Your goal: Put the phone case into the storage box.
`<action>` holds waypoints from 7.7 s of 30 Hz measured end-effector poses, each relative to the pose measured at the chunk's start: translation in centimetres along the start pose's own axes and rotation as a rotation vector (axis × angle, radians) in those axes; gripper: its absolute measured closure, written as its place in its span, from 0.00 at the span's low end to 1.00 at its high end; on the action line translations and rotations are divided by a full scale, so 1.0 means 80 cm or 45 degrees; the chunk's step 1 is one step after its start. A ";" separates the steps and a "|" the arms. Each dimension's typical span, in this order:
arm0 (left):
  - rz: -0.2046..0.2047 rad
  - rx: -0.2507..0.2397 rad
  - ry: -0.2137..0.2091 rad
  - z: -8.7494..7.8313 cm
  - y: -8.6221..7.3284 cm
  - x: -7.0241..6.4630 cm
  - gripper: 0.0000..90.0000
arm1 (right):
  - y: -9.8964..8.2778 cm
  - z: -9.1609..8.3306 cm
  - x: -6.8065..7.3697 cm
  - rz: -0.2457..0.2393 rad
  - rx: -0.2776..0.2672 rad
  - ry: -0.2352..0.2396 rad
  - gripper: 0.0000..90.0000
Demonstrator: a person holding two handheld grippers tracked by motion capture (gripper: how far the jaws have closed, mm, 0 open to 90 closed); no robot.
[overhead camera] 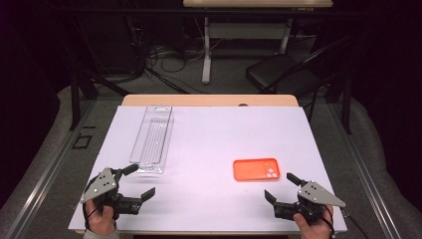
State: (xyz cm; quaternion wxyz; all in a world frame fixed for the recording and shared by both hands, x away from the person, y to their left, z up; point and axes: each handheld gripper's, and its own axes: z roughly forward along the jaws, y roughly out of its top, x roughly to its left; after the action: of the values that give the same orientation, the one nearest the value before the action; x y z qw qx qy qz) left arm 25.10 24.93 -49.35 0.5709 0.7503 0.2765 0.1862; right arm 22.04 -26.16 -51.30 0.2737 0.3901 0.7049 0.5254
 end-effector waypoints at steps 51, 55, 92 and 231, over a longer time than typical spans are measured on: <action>-0.449 0.233 -0.059 0.065 0.096 0.083 0.04 | 0.080 0.047 -0.036 0.184 0.239 0.001 0.00; -0.459 0.237 -0.044 0.070 0.105 0.090 0.03 | 0.087 0.060 -0.039 0.185 0.276 -0.013 0.00; -0.309 0.289 0.009 0.112 0.134 0.098 0.09 | 0.102 0.125 -0.043 0.035 0.620 -0.002 0.26; -0.341 0.322 0.041 0.104 0.122 0.106 0.17 | 0.046 0.180 -0.128 0.527 1.331 -0.276 0.91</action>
State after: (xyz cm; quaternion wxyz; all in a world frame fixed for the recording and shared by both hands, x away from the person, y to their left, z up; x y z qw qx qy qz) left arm 38.64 22.06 -42.60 0.4872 0.7695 0.4042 0.0840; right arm 40.05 -26.64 -52.30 0.0065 0.6554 0.7477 0.1065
